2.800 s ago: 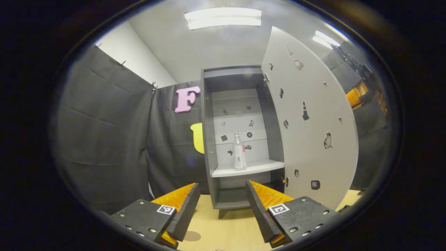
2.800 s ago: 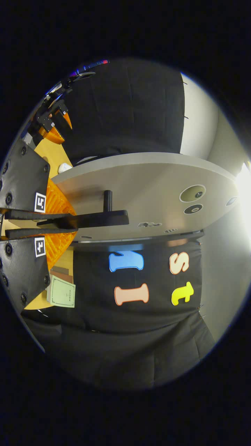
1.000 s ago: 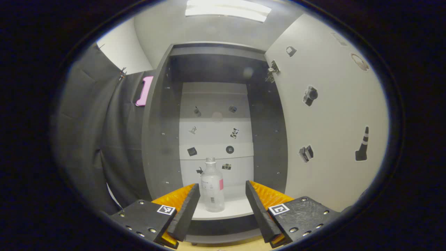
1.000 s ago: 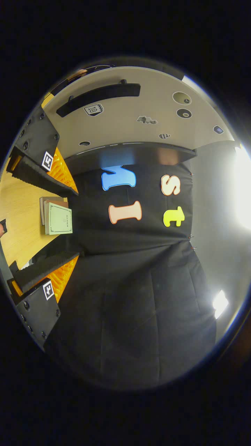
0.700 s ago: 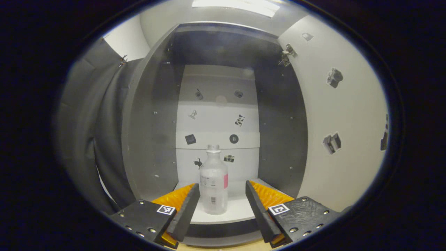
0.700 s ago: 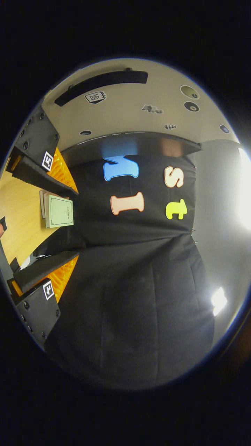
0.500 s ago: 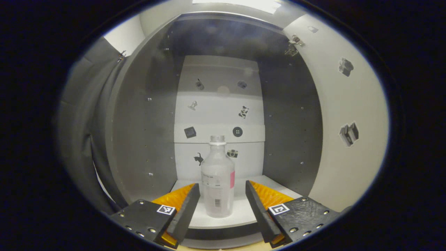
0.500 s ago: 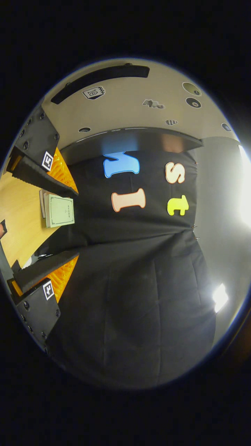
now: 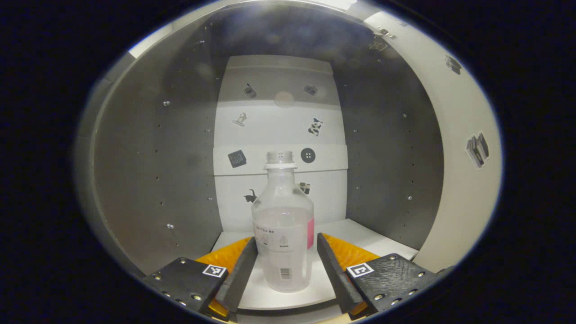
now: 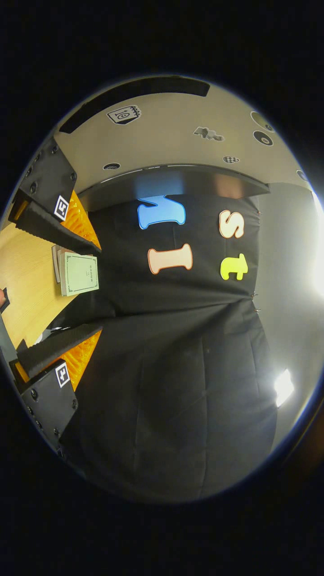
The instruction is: Open the cabinet door with the right hand, grasp the bottle in the cabinet with the left hand and place it on the coaster, then close the cabinet door with the right hand.
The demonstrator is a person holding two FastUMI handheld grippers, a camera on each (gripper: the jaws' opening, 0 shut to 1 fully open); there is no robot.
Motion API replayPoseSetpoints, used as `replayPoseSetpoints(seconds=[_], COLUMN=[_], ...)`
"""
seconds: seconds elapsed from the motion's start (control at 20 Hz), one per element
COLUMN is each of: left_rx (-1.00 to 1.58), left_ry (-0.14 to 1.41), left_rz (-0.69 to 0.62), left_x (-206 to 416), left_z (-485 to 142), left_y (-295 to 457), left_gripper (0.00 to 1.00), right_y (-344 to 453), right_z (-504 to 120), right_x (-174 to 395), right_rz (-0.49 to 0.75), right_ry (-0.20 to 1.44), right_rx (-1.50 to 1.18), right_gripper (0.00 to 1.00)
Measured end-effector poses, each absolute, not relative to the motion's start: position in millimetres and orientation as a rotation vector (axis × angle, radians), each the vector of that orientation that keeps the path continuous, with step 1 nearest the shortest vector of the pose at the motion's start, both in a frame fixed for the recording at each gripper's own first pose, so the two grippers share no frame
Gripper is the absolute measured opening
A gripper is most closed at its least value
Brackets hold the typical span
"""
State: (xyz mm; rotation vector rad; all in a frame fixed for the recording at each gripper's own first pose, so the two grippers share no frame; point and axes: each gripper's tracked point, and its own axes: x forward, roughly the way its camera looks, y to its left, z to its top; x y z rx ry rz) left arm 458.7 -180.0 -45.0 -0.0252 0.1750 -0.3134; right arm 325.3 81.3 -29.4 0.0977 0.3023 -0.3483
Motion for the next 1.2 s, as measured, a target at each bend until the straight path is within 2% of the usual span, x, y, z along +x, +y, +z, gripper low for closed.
replayPoseSetpoints(seconds=[0.1,0.15,0.2,0.4,0.45,0.55,0.7,1.1,1.2], left_rx=[-0.032,-0.038,-0.044,-0.062,-0.061,-0.060,-0.056,-0.066,-0.064], left_ry=[0.165,0.163,0.157,0.103,0.093,0.075,0.058,0.067,0.065], left_rz=[-0.308,-0.309,-0.311,-0.297,-0.293,-0.285,-0.260,-0.158,-0.128], left_x=[458.4,456.6,453.3,438.2,433.4,419.9,399.1,336.7,318.1], left_z=[-40.4,-39.3,-38.0,-13.6,-8.3,1.9,12.9,15.9,13.8], left_y=[-177.1,-176.5,-175.4,-161.5,-157.0,-148.8,-129.2,-56.9,-34.9], left_gripper=[0.81,0.74,0.72,0.76,0.72,0.74,0.72,0.75,0.72], right_y=[82.3,82.6,82.1,82.0,83.2,84.3,88.6,105.2,109.6], right_z=[-30.7,-31.3,-30.5,-26.0,-24.9,-21.9,-19.2,-8.4,-7.0], right_x=[324.2,323.7,323.0,318.3,318.3,318.3,317.4,310.9,308.3], right_rz=[-0.349,-0.350,-0.349,-0.335,-0.329,-0.313,-0.281,-0.188,-0.165], right_ry=[0.305,0.306,0.306,0.297,0.294,0.286,0.282,0.262,0.260], right_rx=[0.099,0.100,0.101,0.103,0.103,0.104,0.105,0.110,0.105], right_gripper=[0.98,0.98,0.98,0.98,0.98,0.98,0.98,0.98,0.98])
